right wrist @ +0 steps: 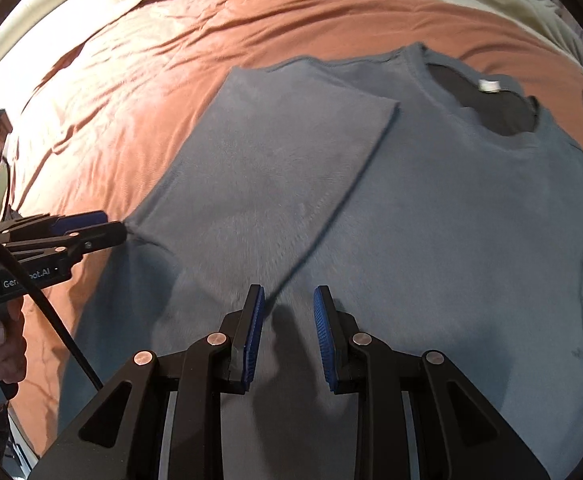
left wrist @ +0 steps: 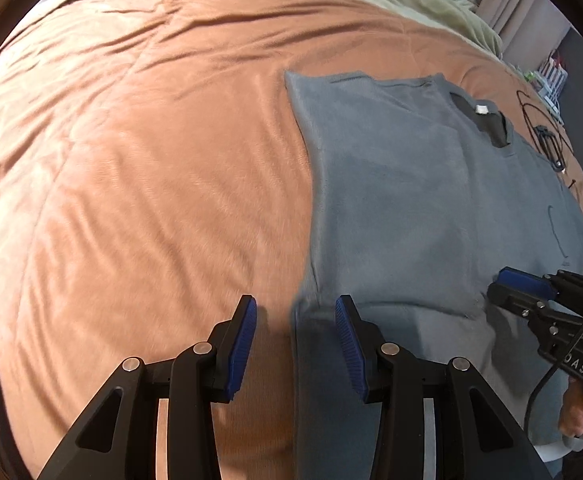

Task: Fold small clothes
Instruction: 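Withdraw both tools and move toward the T-shirt's other sleeve, then grasp the other sleeve edge of the T-shirt with the right gripper, then fold the held sleeve side toward the collar with the right gripper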

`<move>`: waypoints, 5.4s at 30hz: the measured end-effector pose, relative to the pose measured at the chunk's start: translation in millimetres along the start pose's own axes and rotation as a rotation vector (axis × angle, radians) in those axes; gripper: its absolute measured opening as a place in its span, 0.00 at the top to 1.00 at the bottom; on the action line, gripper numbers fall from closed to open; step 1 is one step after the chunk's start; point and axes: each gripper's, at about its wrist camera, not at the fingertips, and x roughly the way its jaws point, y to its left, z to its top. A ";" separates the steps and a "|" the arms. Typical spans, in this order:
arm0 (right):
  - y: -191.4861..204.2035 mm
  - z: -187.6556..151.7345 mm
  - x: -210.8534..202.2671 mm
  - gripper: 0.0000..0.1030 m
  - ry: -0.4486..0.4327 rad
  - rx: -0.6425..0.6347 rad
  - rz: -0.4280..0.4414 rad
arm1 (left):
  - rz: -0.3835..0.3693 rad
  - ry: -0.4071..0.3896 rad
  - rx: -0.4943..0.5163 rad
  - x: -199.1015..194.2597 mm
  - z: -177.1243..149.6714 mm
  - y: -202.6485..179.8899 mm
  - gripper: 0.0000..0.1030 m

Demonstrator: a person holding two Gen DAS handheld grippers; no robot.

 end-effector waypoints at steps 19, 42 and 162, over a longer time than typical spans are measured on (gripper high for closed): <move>2.1 -112.2 -159.3 0.78 -0.173 0.066 -0.210 | 0.012 -0.185 -0.052 -112.8 -86.2 -63.5 0.19; 7.4 -269.1 -364.0 0.57 -0.622 0.068 -0.259 | -0.052 -0.397 0.032 -224.6 -155.4 -158.2 0.13; -340.1 -172.7 -289.9 0.99 -0.389 0.484 0.035 | -0.526 0.086 0.333 105.0 -4.3 -503.7 0.90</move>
